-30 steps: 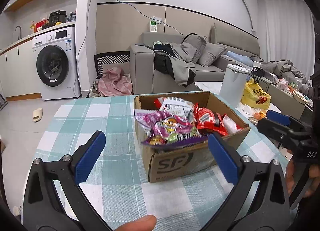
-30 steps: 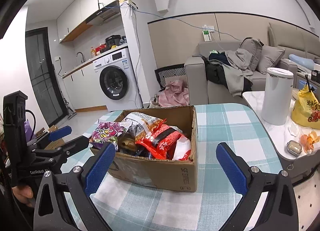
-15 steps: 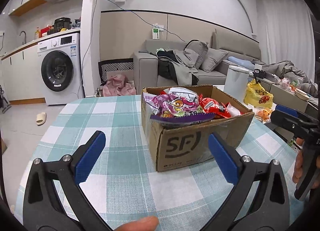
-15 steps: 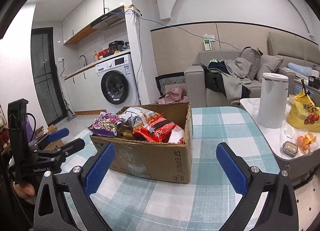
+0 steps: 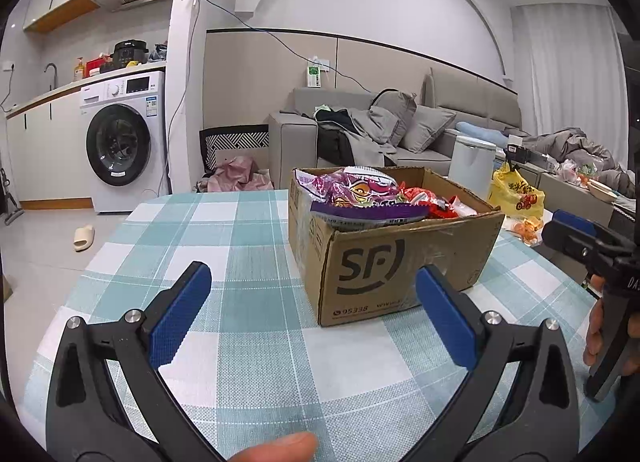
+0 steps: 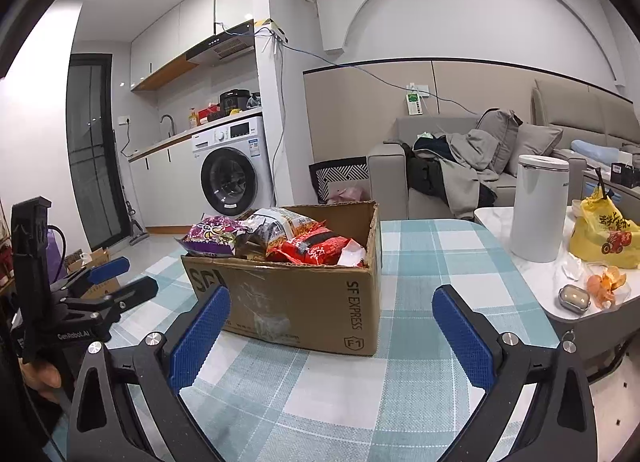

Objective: Organize snacks

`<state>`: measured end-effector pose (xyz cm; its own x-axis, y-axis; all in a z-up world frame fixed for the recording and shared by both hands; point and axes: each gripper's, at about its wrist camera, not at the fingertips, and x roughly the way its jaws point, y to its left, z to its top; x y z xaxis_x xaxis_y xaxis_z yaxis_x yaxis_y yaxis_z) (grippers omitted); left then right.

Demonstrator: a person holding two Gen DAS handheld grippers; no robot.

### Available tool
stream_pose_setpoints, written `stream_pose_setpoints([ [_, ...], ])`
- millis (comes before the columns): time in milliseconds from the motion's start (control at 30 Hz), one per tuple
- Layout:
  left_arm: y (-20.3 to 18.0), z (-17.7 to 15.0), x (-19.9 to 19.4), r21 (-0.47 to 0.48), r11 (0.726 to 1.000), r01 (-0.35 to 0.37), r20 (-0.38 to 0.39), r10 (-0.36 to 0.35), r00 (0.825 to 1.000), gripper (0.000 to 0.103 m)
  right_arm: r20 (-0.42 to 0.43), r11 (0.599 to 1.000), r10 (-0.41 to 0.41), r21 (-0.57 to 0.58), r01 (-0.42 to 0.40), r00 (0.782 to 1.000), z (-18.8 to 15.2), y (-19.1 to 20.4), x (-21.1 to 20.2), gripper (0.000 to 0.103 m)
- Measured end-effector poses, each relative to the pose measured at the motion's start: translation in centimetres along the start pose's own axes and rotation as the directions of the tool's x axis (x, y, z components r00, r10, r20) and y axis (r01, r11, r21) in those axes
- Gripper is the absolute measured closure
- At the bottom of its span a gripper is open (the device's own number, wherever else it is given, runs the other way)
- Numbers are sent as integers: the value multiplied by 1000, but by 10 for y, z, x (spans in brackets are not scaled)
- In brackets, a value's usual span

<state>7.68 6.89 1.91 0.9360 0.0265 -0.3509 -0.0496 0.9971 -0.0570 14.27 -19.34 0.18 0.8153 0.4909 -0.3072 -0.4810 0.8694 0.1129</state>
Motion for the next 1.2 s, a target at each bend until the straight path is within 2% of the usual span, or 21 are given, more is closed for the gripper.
stream_pose_setpoints([
  [467, 4, -1, -1, -7, 1000, -9, 5, 9, 1000, 1, 30, 1000, 6, -1, -6, 1000, -6, -2, -5, 0],
  [1200, 2, -1, 0, -6, 1000, -6, 5, 6, 1000, 1, 32, 1000, 7, -31, -6, 999, -7, 3, -4, 0],
])
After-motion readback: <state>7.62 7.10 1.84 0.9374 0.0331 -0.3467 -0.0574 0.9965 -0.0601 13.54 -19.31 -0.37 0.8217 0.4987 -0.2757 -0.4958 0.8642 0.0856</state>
